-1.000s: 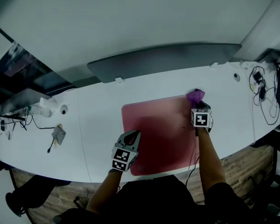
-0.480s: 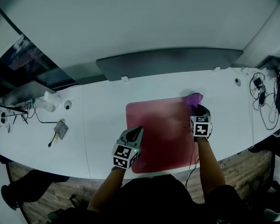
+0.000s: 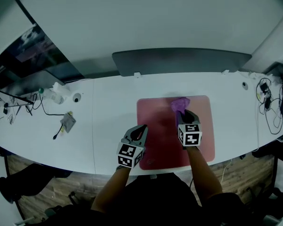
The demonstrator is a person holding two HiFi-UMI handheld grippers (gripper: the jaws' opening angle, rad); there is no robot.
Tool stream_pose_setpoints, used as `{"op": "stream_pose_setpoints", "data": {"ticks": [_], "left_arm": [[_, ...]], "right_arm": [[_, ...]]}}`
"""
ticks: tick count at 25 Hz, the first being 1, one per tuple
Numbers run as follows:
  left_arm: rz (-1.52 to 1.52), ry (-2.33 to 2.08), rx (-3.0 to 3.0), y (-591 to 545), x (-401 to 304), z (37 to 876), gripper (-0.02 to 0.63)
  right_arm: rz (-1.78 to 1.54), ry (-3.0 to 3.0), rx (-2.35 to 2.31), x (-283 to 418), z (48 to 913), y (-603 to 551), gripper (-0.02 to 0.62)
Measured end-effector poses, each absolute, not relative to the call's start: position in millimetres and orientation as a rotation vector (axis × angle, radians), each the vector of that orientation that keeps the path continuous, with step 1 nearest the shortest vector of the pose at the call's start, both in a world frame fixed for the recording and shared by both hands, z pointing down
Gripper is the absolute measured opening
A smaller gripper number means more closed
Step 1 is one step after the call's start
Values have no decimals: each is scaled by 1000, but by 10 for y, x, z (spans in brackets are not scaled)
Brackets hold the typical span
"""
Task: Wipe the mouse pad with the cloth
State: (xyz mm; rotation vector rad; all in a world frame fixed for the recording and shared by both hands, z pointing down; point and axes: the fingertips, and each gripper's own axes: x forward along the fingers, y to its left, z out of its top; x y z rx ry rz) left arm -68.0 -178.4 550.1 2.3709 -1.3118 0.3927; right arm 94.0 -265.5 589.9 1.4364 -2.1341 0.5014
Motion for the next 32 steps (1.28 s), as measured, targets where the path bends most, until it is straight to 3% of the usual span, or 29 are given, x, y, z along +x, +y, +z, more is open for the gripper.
{"op": "stream_pose_setpoints", "data": {"ticks": [15,32], "left_arm": [[408,-1467,2254,-1435,-1421,5590,21],[424,-1378,2301,-1349,-1526,5692,21]], "right_arm": [[515,-2211,1079,-606,6392,-2217,91],[457,-2051,1079,-574,6708,-2174,87]]}}
